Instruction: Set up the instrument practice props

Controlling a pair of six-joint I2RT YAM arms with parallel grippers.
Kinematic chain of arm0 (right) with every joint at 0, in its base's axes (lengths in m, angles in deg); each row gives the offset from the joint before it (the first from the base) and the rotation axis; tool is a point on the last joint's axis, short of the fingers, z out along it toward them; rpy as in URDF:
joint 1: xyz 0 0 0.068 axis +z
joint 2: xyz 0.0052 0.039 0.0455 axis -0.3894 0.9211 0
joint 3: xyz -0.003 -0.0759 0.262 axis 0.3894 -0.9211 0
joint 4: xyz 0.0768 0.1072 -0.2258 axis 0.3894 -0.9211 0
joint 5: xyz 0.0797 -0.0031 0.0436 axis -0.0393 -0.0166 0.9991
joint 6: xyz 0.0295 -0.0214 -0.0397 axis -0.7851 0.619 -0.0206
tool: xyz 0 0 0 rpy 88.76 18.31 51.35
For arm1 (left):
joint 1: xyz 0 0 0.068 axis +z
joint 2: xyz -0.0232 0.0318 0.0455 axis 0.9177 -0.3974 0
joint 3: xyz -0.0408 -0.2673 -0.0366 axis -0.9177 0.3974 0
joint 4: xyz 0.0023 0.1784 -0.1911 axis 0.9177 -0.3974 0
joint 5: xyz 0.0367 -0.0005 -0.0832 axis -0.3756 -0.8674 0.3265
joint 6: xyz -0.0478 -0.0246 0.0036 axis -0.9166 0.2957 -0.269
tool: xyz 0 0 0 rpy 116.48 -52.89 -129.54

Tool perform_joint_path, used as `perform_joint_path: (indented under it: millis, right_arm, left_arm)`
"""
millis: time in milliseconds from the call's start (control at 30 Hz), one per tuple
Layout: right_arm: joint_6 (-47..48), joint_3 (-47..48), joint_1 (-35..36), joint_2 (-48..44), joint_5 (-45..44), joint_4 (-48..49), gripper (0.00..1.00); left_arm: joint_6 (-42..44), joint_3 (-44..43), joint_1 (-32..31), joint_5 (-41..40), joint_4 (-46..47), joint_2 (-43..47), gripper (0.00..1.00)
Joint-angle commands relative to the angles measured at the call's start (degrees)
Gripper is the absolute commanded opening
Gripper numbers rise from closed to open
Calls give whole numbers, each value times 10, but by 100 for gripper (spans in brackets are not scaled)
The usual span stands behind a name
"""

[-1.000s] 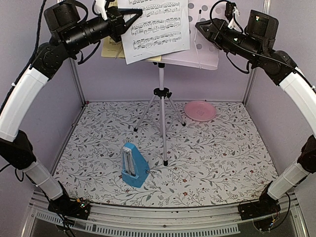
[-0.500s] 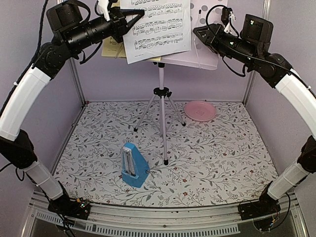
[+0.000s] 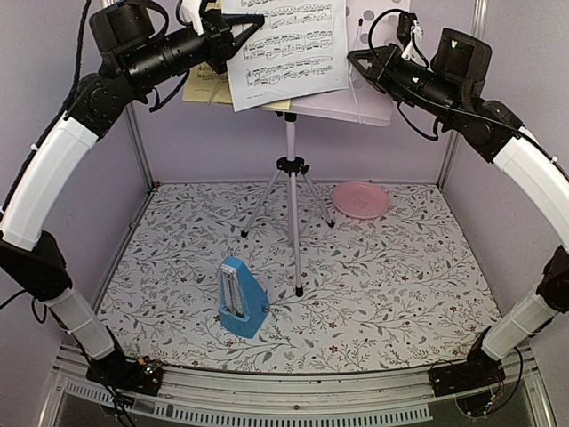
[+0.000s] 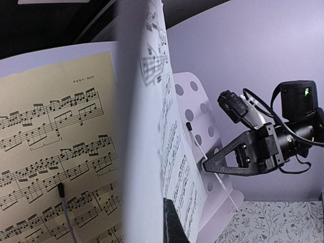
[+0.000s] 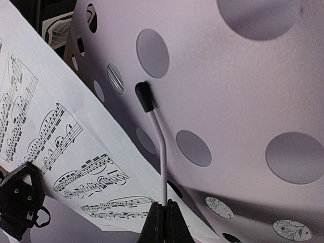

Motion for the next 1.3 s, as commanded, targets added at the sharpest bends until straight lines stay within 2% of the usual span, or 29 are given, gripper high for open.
perform_joint_path:
  millis: [0,433,1267]
  right_arm:
    - [15,-16,-1,-7,-4,7,0]
    - [92,-94,-2,-44,39,105,0]
    - [164,-97,-2,-42,74,103,0]
  left_arm:
    - [2,-19,7,-6,14,-15,0]
    - [6,-29,7,0,21,-37,0]
    - [-34,-125,7,81,67,-150,0]
